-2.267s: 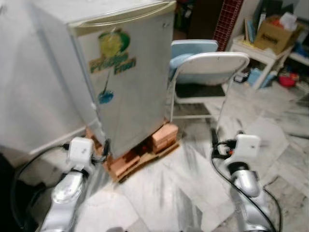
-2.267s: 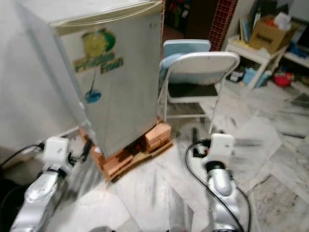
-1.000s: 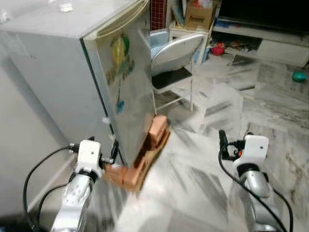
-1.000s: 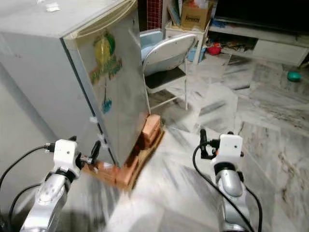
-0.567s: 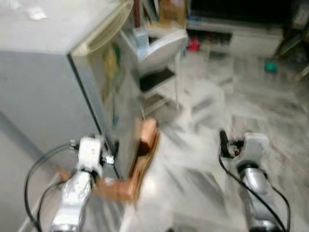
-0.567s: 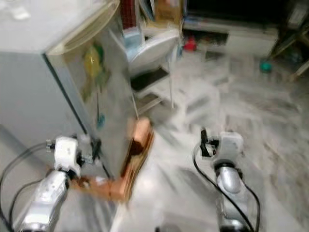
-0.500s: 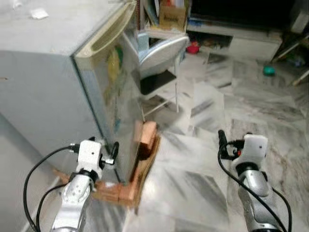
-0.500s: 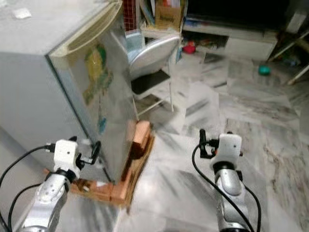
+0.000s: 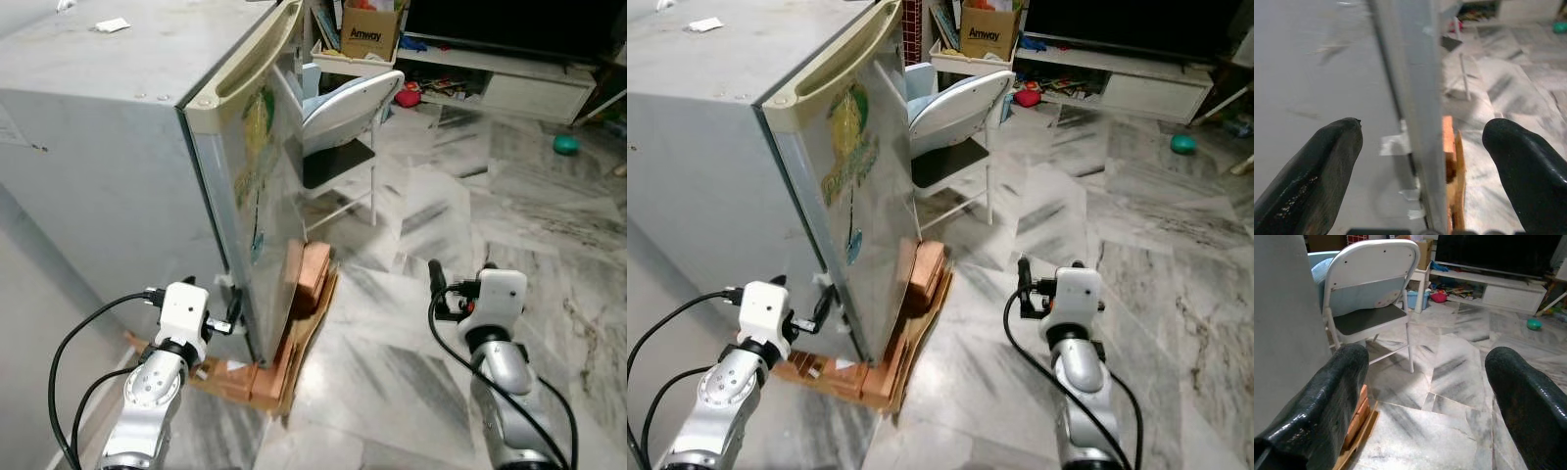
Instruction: Restocking fridge
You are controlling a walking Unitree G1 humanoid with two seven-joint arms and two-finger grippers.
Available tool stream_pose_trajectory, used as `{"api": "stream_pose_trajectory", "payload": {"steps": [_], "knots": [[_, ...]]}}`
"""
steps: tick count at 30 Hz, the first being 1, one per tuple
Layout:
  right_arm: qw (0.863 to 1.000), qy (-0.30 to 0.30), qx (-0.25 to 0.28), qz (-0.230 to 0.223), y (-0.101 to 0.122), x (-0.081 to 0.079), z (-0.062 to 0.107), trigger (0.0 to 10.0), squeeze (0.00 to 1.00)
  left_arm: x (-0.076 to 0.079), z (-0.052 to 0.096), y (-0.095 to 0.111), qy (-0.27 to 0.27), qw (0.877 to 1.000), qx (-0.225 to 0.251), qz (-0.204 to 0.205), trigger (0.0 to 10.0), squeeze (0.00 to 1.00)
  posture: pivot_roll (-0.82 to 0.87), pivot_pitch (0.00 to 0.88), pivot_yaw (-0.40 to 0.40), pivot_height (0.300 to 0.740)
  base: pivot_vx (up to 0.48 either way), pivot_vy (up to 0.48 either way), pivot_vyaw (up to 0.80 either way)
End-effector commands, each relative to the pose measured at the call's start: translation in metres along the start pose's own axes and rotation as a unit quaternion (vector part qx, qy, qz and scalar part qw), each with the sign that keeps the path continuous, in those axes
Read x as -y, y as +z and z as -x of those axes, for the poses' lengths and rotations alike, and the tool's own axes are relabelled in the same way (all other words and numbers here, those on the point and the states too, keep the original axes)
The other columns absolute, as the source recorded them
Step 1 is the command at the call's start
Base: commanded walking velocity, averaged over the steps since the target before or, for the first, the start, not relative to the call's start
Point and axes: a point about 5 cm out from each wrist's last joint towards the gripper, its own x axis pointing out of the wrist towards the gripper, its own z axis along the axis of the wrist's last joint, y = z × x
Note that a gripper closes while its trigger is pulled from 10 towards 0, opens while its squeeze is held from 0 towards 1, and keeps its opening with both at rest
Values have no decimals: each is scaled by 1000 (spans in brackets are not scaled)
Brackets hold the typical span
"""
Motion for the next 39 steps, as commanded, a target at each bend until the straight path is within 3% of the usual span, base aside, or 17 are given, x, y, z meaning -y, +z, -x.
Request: {"api": "stream_pose_trajectory", "payload": {"steps": [1,4,11,19,28,31,39], "knots": [[1000,-5,-6,1,-2,3,3,10000,0,-1,-4,2,-4,1000,2,-8,10000,0,-46,0,-14,740,0,0,-800],[1000,-13,-6,3,-2,7,6,10000,0,-12,-10,5,19,1000,4,-3,10000,0,-56,0,-11,740,0,0,-750],[1000,-8,-7,6,-2,7,8,10000,0,-17,-20,3,66,998,-3,-25,10000,0,-68,0,-20,740,0,0,-186],[1000,-4,-7,11,-1,9,8,10000,0,-29,-33,10,81,996,2,-23,10000,0,-76,0,-28,740,0,0,0],[1000,-3,-9,12,-1,8,6,10000,0,-32,-59,30,57,998,18,-25,10000,0,-86,0,-20,740,0,0,0],[1000,-5,-11,12,-3,8,6,10000,0,-21,-67,38,10,1000,22,-13,10000,0,-89,0,-11,740,0,0,0],[1000,-5,-15,10,-6,6,7,10000,0,-11,-81,53,-12,999,37,-12,10000,0,-90,0,-6,740,0,0,0]]}}
